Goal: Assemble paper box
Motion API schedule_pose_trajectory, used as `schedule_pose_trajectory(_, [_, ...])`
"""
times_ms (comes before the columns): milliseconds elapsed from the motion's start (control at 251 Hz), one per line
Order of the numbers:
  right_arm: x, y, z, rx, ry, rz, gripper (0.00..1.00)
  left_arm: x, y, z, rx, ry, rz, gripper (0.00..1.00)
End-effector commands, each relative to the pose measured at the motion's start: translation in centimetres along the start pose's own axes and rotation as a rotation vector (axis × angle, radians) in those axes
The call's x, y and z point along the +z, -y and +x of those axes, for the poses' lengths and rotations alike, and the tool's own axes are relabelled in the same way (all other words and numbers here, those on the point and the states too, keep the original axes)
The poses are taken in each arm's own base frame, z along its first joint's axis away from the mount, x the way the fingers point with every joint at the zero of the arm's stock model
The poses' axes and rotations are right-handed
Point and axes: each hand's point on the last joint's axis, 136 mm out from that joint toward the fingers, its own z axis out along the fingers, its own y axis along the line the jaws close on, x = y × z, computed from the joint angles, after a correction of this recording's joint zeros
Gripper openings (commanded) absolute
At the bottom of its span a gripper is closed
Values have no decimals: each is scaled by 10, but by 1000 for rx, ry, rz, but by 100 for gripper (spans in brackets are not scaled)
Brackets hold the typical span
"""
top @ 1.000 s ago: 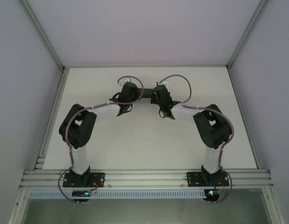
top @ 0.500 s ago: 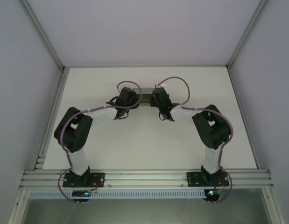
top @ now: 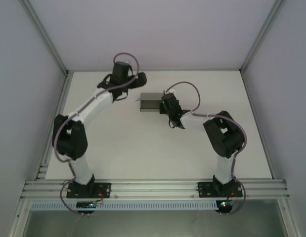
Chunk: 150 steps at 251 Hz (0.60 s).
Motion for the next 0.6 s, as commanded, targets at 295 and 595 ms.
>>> schedule_pose_trajectory(295, [6,6,51,-93,-155,15,2,84,-32,98,-79,-402,107,79])
schedule_pose_trajectory(595, [1,6,54,-122,-166,27,5,91,-35,134,-107,-456,150,58])
